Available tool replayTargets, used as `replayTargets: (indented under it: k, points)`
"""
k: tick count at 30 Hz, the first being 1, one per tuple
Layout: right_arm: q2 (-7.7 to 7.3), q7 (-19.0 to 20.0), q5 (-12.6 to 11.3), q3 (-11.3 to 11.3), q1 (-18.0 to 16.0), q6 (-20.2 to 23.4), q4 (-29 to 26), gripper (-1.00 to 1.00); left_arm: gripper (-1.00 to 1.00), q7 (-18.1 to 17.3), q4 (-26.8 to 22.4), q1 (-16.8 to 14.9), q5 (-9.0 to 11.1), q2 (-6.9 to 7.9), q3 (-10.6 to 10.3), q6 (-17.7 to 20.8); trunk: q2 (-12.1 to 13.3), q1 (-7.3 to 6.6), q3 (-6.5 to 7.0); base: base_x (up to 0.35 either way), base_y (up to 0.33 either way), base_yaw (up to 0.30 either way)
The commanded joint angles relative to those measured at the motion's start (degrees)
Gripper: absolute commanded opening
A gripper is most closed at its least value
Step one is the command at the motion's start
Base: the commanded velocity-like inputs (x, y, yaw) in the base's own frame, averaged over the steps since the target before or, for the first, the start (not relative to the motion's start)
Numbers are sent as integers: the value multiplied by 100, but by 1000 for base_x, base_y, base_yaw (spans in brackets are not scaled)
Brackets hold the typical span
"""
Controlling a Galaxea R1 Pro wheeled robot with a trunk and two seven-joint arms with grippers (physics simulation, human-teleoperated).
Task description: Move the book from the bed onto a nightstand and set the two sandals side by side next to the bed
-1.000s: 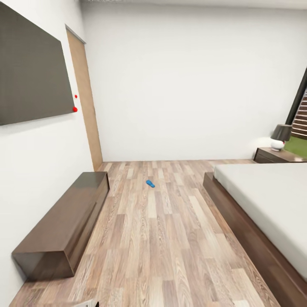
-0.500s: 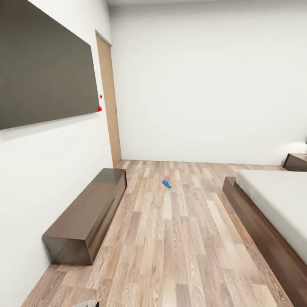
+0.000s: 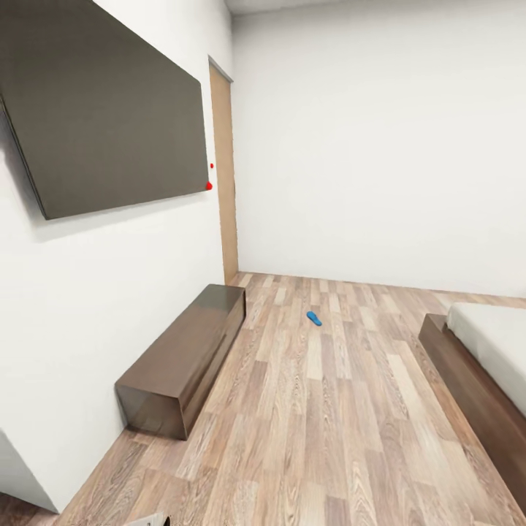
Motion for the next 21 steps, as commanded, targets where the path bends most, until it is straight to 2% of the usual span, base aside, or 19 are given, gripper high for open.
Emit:
replayTargets:
  k: [1,21]
  points:
    - [-1,0,-58,10,-2,-20,2,100,100,-2,0,-3,49,2,-8,-12,-3,0,-5,0,0,293]
    - [8,0,-58,11,-2,-20,4,100,100,-3,0,-2,47,2,-8,-12,-3,0,-5,0,0,293]
